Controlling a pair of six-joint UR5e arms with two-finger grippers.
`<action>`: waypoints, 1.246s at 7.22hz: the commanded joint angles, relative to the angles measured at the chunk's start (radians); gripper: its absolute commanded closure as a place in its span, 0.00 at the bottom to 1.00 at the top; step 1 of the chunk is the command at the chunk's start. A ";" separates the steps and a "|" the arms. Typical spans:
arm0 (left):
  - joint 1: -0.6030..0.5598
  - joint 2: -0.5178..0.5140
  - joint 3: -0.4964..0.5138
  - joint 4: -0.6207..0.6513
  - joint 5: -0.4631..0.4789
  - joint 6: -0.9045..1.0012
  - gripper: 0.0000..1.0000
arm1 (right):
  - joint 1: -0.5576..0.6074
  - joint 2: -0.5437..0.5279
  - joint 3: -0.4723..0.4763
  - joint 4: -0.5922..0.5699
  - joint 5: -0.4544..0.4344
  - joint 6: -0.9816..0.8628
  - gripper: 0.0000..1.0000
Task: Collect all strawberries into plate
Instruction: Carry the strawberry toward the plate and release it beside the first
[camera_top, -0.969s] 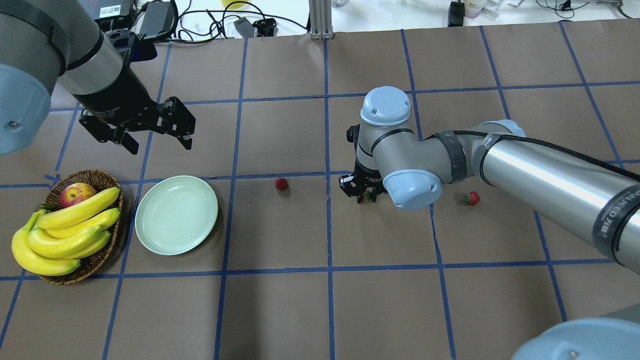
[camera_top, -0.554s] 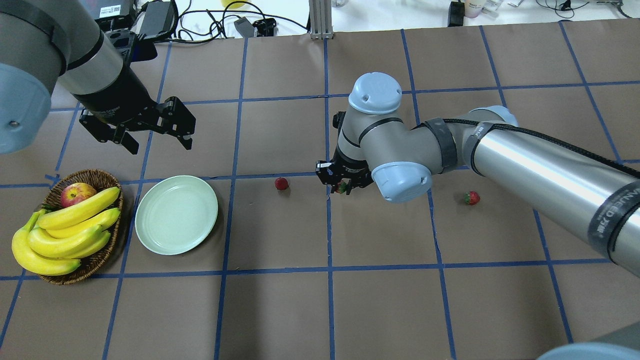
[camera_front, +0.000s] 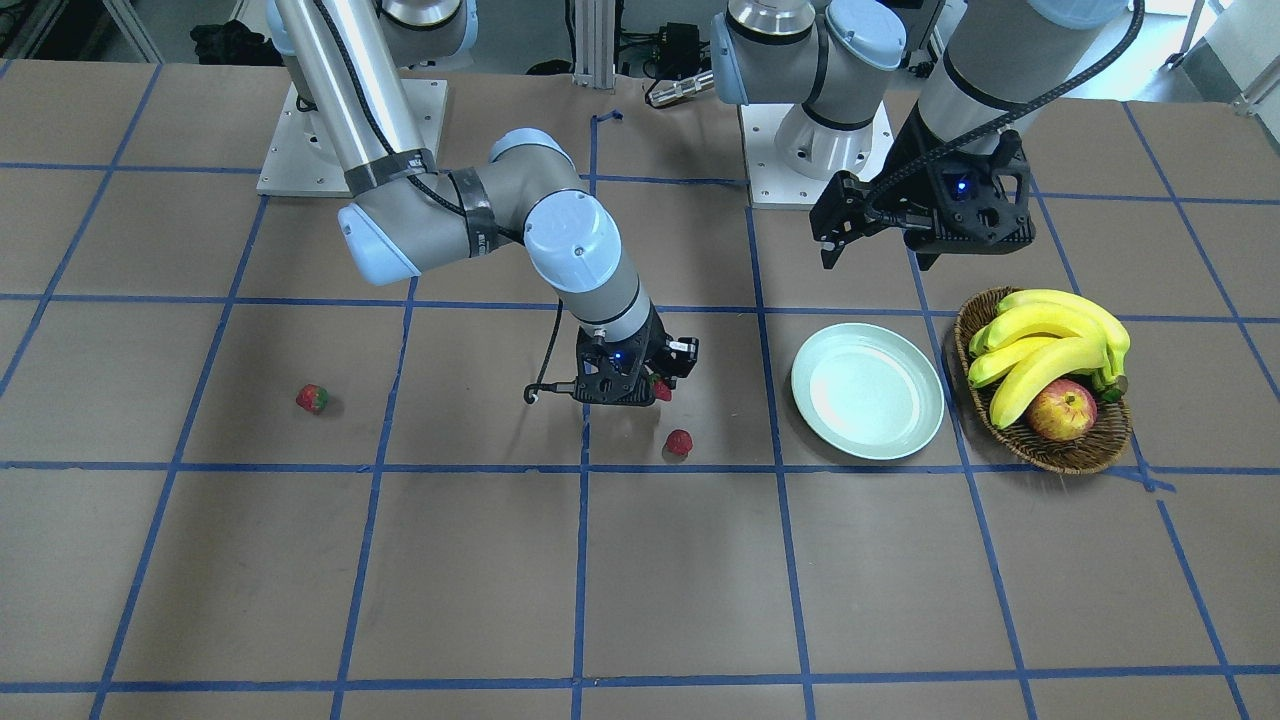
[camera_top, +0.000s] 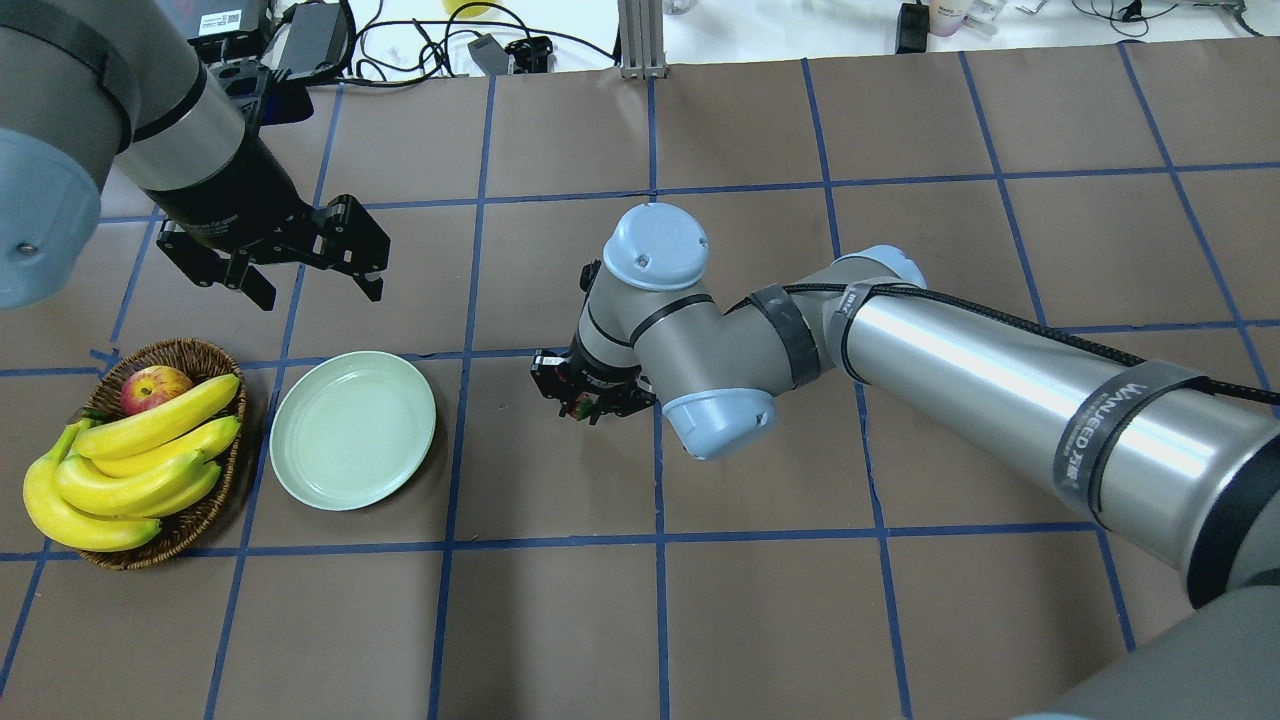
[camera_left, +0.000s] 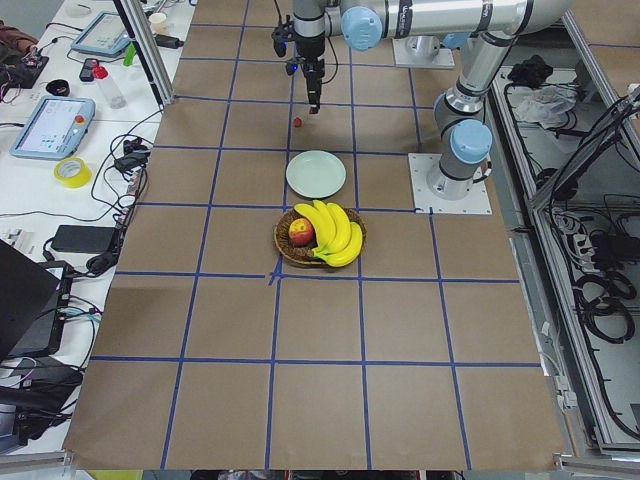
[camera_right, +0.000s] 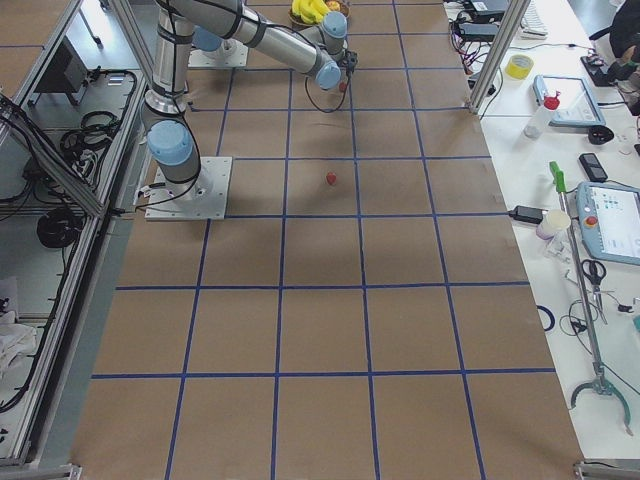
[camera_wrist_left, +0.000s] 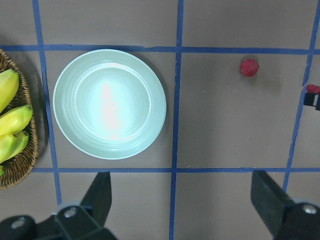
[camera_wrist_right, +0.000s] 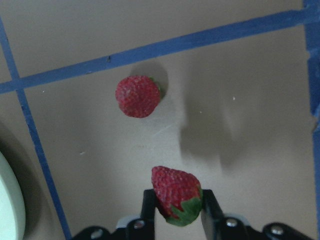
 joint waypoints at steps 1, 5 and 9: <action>0.000 0.000 0.000 0.000 0.000 -0.002 0.00 | 0.011 0.014 0.000 -0.016 -0.004 0.008 0.33; 0.000 0.000 0.000 0.000 0.000 0.000 0.00 | -0.012 -0.050 -0.027 0.038 -0.124 -0.036 0.00; 0.000 0.000 0.000 0.000 -0.001 -0.002 0.00 | -0.312 -0.221 0.076 0.241 -0.311 -0.432 0.00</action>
